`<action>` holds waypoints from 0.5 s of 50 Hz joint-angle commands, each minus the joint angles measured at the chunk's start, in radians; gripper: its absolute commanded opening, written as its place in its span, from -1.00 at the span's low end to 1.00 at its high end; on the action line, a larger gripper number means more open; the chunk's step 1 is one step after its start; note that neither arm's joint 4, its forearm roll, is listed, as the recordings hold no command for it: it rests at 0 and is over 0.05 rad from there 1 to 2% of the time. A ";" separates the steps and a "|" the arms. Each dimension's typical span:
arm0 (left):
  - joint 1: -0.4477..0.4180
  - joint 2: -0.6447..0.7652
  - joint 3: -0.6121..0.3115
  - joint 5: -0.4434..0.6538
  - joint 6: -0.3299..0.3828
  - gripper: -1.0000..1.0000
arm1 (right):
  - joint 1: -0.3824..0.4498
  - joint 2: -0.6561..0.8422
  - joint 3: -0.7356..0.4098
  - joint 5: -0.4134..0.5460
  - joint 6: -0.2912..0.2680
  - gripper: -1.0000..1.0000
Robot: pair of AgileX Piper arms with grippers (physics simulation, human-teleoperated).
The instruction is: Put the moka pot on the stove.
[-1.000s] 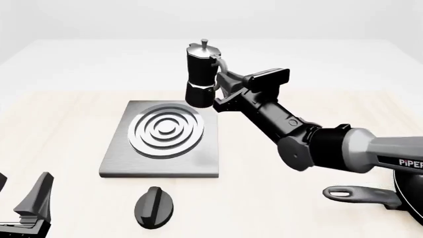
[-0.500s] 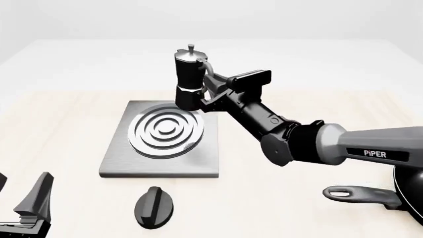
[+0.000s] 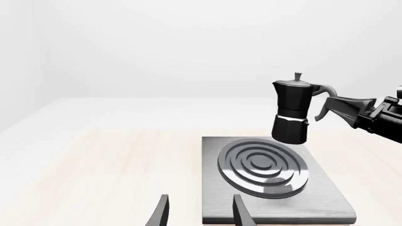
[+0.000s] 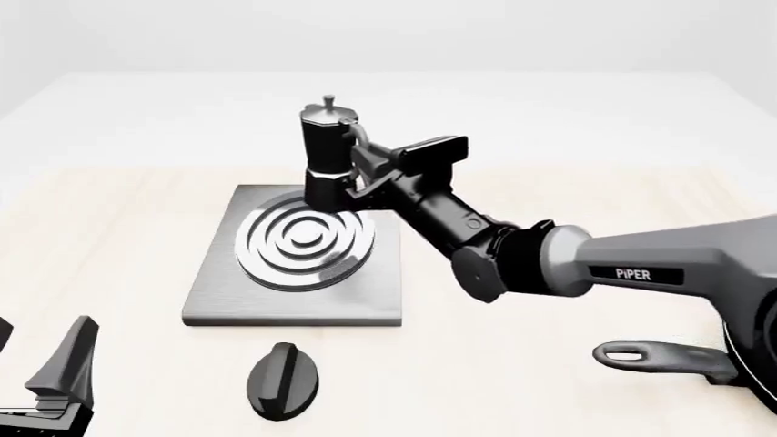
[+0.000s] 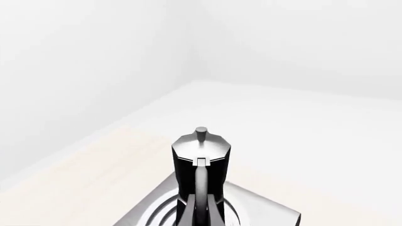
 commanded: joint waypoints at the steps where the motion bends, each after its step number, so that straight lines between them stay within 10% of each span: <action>1: 0.000 0.000 0.000 0.000 0.000 1.00 | 0.013 0.036 -0.049 -0.004 0.017 -1.00; 25: 0.000 0.000 0.000 0.000 0.000 1.00 | 0.030 0.116 -0.118 -0.002 0.035 -1.00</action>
